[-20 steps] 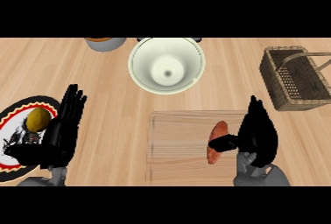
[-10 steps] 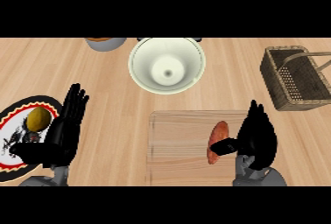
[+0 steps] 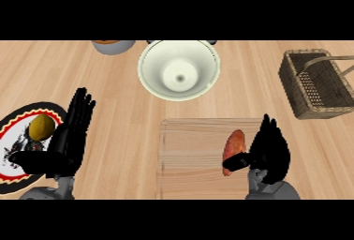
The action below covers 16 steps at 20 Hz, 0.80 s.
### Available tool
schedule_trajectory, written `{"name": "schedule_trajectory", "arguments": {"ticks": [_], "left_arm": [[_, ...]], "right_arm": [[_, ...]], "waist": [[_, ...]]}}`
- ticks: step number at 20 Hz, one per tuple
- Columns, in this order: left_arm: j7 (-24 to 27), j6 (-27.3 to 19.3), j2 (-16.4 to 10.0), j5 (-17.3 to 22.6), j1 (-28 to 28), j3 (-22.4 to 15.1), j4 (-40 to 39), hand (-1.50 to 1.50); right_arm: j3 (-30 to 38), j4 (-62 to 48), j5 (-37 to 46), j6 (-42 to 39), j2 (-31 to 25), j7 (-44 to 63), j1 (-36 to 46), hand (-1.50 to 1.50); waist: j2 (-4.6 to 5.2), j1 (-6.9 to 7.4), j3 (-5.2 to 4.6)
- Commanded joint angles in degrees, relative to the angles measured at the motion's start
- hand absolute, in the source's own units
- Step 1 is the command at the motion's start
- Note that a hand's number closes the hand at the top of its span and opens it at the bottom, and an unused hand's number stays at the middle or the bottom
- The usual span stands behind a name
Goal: Pick the sweet potato from the cutting board and place it in the basket
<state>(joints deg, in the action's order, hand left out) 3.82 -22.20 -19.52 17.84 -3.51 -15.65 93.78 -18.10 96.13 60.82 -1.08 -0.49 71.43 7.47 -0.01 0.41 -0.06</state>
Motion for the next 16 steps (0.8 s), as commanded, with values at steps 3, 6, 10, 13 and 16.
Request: {"name": "schedule_trajectory", "arguments": {"ticks": [3, 6, 10, 13, 16], "left_arm": [[-0.94, 1.30, -0.45, 0.82, -2.03, 2.26, -0.81, 0.00], [-0.61, -0.29, 0.91, -0.99, -0.30, 0.51, 0.91, 0.00], [0.19, -0.29, 1.89, -2.04, 0.72, -0.29, -0.72, 0.00], [1.45, 0.77, 2.70, -1.27, -0.15, 0.86, -2.18, 0.00], [-2.69, -1.22, 1.92, -3.08, -1.32, -0.02, 1.31, 0.00]], "right_arm": [[0.25, -2.03, -1.93, 1.68, 0.47, 13.79, 2.26, -1.50], [-0.76, -1.96, -2.40, 2.75, 0.47, 13.79, 1.60, -1.50], [-2.02, -5.07, -2.71, 5.73, 0.47, 13.79, 1.26, -1.50], [-2.12, -4.81, -2.67, 4.82, 0.47, 13.79, 2.72, -1.50], [-3.57, -6.40, -2.90, 8.71, 0.47, 13.79, 1.10, -1.50]], "waist": [[0.10, -0.22, 0.00], [-0.01, -0.04, 0.01], [0.08, 0.04, 0.03], [0.04, -0.13, -0.01], [-0.04, 0.01, 0.07]]}}
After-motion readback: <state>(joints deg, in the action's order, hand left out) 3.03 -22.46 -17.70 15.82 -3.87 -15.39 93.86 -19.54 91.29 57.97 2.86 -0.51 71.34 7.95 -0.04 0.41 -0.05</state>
